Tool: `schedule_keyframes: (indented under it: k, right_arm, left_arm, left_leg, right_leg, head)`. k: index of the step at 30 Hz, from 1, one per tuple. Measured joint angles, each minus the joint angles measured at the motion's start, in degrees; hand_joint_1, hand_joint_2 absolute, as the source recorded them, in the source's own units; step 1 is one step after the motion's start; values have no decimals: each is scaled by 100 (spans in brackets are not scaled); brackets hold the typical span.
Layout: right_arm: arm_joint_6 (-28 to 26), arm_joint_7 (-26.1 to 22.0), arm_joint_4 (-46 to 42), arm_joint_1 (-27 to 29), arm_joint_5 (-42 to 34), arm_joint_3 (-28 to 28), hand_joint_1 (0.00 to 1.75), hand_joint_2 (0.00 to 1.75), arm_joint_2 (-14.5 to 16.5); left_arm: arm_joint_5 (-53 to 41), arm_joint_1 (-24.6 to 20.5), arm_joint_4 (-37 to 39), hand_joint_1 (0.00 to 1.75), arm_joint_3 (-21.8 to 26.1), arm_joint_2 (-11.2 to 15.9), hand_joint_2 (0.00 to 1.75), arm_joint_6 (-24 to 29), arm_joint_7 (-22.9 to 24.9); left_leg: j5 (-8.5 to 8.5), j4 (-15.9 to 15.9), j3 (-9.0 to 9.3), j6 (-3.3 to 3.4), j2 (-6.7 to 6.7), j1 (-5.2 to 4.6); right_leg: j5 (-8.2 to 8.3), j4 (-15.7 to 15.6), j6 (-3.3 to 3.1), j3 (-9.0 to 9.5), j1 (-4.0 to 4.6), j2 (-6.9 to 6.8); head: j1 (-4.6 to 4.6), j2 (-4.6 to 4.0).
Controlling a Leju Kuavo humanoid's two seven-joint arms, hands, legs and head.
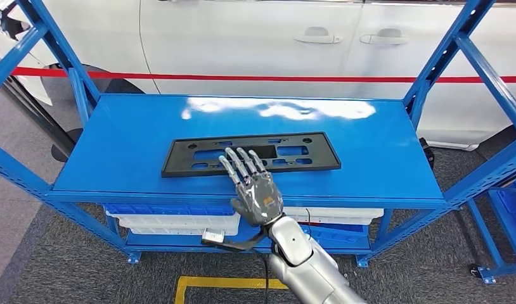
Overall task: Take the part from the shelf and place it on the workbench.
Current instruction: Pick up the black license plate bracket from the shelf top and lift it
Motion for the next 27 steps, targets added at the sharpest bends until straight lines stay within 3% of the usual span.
schedule_keyframes:
  k: [5,12,27]
  right_arm:
    - [43,253,971,-776,20,-13,0,175,-2]
    - [103,341,1757,-1365,-53,-53,0,175,9]
    - [87,294,2215,-1447,-56,-59,0,175,49]
  left_arm:
    - [-83,-50,0,0,-198,-4,0,-54,70]
    - [-120,-94,0,0,-366,-4,0,-54,89]
    - [-104,-105,0,0,-413,-4,0,28,58]
  left_leg:
    - [1,2,1,0,0,-4]
    - [0,3,0,0,0,-4]
    - [0,3,0,0,-1,-4]
  right_leg:
    - [1,0,0,1,-3,0]
    - [0,0,0,-1,-3,0]
    - [0,0,0,-1,-3,0]
  head:
    - [1,0]
    - [0,-1]
    - [1,-1]
